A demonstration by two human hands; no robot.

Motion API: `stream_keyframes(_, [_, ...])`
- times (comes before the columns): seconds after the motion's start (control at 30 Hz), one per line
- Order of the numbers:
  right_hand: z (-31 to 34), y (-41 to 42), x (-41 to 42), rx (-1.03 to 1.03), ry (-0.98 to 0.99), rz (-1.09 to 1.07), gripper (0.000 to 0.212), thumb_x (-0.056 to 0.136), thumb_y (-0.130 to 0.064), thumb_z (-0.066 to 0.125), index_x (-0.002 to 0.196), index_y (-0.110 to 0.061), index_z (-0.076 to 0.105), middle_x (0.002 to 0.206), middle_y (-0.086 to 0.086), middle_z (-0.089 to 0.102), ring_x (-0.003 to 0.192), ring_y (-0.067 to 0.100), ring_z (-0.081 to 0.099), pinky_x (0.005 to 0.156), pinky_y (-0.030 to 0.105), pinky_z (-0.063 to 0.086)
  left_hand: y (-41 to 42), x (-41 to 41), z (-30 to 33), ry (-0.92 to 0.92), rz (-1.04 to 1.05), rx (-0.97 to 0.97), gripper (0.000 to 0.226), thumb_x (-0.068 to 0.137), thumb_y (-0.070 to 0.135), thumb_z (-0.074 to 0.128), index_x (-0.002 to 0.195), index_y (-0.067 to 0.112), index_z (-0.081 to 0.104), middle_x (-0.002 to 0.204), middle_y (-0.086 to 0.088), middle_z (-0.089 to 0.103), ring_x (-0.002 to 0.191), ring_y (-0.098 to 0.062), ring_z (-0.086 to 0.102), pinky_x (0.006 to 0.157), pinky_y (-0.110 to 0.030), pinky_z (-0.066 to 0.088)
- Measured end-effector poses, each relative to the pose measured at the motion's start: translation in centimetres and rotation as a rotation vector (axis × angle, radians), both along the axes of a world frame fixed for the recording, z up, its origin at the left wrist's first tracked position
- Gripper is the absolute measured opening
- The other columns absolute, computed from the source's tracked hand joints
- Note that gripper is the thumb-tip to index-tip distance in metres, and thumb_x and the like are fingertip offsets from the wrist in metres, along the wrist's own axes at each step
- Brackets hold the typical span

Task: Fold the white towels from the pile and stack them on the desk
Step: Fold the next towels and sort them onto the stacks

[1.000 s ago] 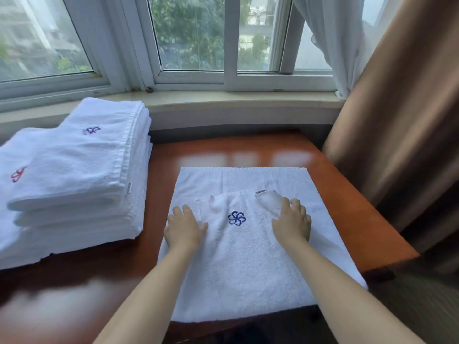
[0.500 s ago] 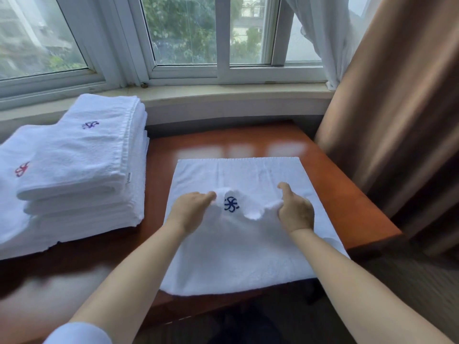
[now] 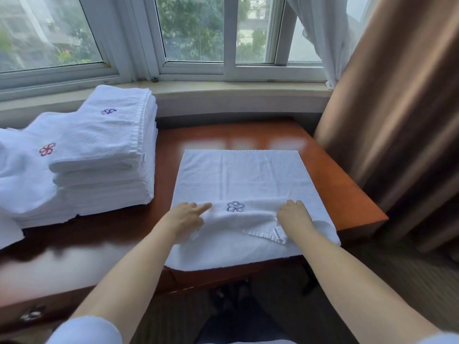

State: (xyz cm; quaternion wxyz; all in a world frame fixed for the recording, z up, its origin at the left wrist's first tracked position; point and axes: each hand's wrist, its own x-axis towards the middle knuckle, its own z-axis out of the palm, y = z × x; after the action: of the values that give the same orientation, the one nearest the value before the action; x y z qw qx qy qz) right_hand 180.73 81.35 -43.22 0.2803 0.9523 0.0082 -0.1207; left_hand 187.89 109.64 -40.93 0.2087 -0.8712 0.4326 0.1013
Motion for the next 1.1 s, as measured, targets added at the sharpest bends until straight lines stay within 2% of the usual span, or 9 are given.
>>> stream_keyframes(0.17, [0.2, -1.0, 0.5, 0.298, -0.189, 0.016, 0.030, 0.081, 0.000, 0.049, 0.107, -0.015, 0.055, 0.120, 0.004, 0.047, 0.110, 0.024, 0.044, 0.087, 0.030, 0.033, -0.1, 1.4, 0.2, -0.022, 0.322, -0.346, 0.028, 0.084, 0.008, 0.055, 0.111, 0.011, 0.048, 0.133, -0.003, 0.040, 0.108, -0.026, 0.049, 0.071, -0.036, 0.046])
stream_keyframes(0.27, [0.8, -0.5, 1.3, 0.693, -0.514, -0.248, 0.028, 0.082, 0.001, 0.047, 0.106, -0.013, 0.047, 0.108, 0.006, 0.057, 0.095, 0.026, 0.050, 0.082, 0.031, 0.034, 0.3, 2.5, -0.1, -0.005, 0.808, -0.711, 0.053, 0.081, 0.014, 0.061, 0.128, 0.013, 0.037, 0.116, -0.008, 0.052, 0.095, -0.031, 0.056, 0.065, -0.038, 0.046])
stream_keyframes(0.4, [1.6, -1.4, 2.9, 0.911, -0.711, -0.614, 0.041, 0.088, -0.023, 0.059, 0.126, -0.014, 0.047, 0.114, 0.009, 0.062, 0.105, 0.032, 0.055, 0.091, 0.039, 0.038, 0.9, 3.3, -1.2, 0.230, 1.170, -0.933, 0.071, 0.086, 0.029, 0.058, 0.146, 0.014, 0.023, 0.124, -0.014, 0.056, 0.109, -0.034, 0.056, 0.082, -0.038, 0.046])
stream_keyframes(0.47, [2.1, -2.8, 4.0, 0.997, -0.734, -0.749, 0.041, 0.087, -0.028, 0.062, 0.125, -0.014, 0.054, 0.123, 0.010, 0.058, 0.117, 0.031, 0.050, 0.096, 0.038, 0.039, 0.6, 3.7, -1.4, 0.331, 1.196, -1.027, 0.060, 0.087, 0.033, 0.060, 0.140, 0.015, 0.038, 0.122, -0.012, 0.058, 0.110, -0.033, 0.057, 0.083, -0.036, 0.046])
stream_keyframes(0.53, [2.4, -3.7, 5.1, 1.025, -0.561, -0.790, 0.028, 0.089, -0.032, 0.059, 0.112, -0.016, 0.062, 0.123, 0.009, 0.055, 0.119, 0.029, 0.046, 0.094, 0.034, 0.041, 0.2, 4.4, -1.4, 0.265, 1.155, -1.035, 0.022, 0.092, 0.024, 0.048, 0.106, 0.012, 0.060, 0.108, -0.014, 0.064, 0.098, -0.033, 0.060, 0.077, -0.035, 0.044])
stream_keyframes(0.67, [2.8, -3.5, 6.8, 1.398, -0.297, -0.871, 0.034, 0.087, -0.047, 0.060, 0.094, -0.017, 0.047, 0.093, -0.001, 0.049, 0.087, 0.020, 0.048, 0.071, 0.031, 0.038, -0.6, 6.3, -1.1, 0.081, 1.172, -1.187, 0.036, 0.099, 0.028, 0.029, 0.083, 0.011, 0.056, 0.089, -0.010, 0.061, 0.081, -0.029, 0.051, 0.069, -0.034, 0.036])
stream_keyframes(0.77, [1.6, -3.0, 7.8, 1.548, -0.392, -0.915, 0.036, 0.088, -0.043, 0.062, 0.101, -0.014, 0.045, 0.088, -0.002, 0.048, 0.092, 0.022, 0.049, 0.065, 0.030, 0.037, -1.1, 8.2, -0.7, -0.039, 1.214, -1.227, 0.043, 0.102, 0.039, 0.029, 0.080, 0.009, 0.050, 0.076, -0.007, 0.052, 0.075, -0.029, 0.049, 0.066, -0.034, 0.035])
stream_keyframes(0.97, [2.2, -3.0, 8.2, 1.471, -0.478, -0.760, 0.046, 0.089, -0.010, 0.058, 0.134, -0.014, 0.050, 0.137, 0.007, 0.050, 0.121, 0.026, 0.050, 0.093, 0.029, 0.043, -2.3, 10.4, 0.4, -0.032, 1.226, -1.264, 0.028, 0.101, 0.033, 0.030, 0.094, 0.011, 0.046, 0.090, -0.010, 0.052, 0.080, -0.028, 0.049, 0.071, -0.035, 0.037])
stream_keyframes(1.1, [5.5, -4.2, 7.1, 1.361, -0.706, -0.675, 0.037, 0.089, -0.003, 0.040, 0.116, -0.020, 0.059, 0.123, 0.007, 0.058, 0.105, 0.028, 0.055, 0.082, 0.028, 0.043, -1.9, 10.1, 2.5, 0.083, 1.151, -1.174, 0.015, 0.088, 0.026, 0.049, 0.086, 0.011, 0.050, 0.082, -0.006, 0.054, 0.076, -0.029, 0.056, 0.062, -0.032, 0.039])
